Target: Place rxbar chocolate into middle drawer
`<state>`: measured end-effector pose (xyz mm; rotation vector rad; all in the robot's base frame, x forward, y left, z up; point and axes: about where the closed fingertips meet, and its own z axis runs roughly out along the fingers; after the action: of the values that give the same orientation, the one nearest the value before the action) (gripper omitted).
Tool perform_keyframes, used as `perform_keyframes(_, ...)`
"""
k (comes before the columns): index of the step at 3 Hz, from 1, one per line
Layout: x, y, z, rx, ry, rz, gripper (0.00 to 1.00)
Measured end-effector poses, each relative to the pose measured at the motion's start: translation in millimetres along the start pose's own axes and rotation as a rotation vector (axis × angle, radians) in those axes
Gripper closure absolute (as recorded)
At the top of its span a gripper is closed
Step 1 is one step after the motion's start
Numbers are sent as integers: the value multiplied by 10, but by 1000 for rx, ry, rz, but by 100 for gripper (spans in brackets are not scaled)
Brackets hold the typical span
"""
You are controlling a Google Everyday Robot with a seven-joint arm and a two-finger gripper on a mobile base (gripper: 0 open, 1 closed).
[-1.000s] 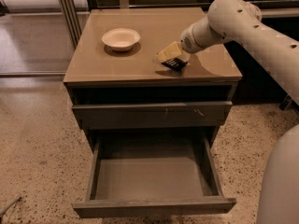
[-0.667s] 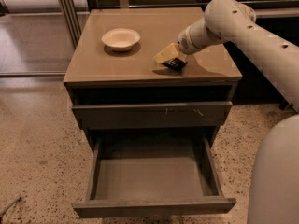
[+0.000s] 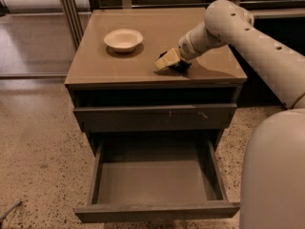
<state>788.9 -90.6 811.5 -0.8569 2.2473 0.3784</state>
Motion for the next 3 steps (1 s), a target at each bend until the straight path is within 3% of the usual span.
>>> perform_keyframes(1, 83, 18, 76, -19, 26, 11, 0)
perform_keyframes(3, 74, 26, 34, -24, 39, 17, 41)
